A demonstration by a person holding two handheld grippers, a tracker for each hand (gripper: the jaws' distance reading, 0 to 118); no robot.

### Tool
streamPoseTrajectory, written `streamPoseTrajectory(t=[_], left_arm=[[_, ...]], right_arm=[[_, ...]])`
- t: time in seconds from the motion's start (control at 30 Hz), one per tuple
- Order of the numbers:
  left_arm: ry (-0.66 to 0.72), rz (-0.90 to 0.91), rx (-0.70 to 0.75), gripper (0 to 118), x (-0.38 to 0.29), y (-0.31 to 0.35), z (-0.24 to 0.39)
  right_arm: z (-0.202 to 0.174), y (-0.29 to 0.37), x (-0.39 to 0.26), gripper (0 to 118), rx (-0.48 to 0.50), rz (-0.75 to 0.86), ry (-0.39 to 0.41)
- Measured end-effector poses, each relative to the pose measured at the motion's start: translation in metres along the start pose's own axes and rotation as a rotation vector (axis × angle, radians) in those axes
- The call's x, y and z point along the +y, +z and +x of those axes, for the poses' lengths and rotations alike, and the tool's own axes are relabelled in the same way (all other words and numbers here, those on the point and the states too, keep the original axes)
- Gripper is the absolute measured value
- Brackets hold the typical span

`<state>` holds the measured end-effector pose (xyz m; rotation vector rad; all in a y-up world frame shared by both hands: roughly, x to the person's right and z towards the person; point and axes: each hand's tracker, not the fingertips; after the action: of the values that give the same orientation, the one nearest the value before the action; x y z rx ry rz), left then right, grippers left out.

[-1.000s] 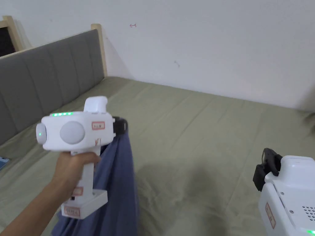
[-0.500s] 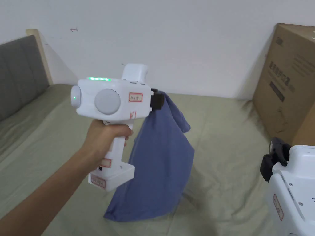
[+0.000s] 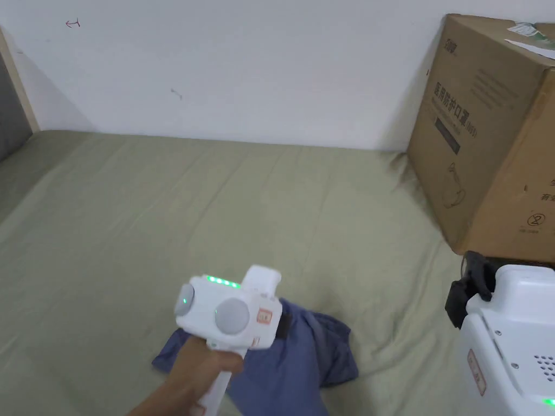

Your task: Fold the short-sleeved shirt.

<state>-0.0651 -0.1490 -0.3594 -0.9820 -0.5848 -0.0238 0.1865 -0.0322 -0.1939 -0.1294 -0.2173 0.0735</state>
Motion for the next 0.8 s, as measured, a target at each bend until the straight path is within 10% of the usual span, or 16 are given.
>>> streamPoseTrajectory(t=[0.3,0.47,0.8], left_arm=[[0.003,-0.076,0.115,9,-0.036,-0.053,-0.009],[0.092,0.013,0.035,112,-0.021,-0.016,-0.002],[-0.027,0.591,0.212,112,0.010,0.134,0.005]], right_arm=[[-0.011,-0.006,-0.014,0,0.029,-0.058,-0.009],[-0.012,-0.001,-0.008,0,0.031,-0.048,-0.008],[-0.017,0.014,0.024,0,0.031,0.030,-0.016]])
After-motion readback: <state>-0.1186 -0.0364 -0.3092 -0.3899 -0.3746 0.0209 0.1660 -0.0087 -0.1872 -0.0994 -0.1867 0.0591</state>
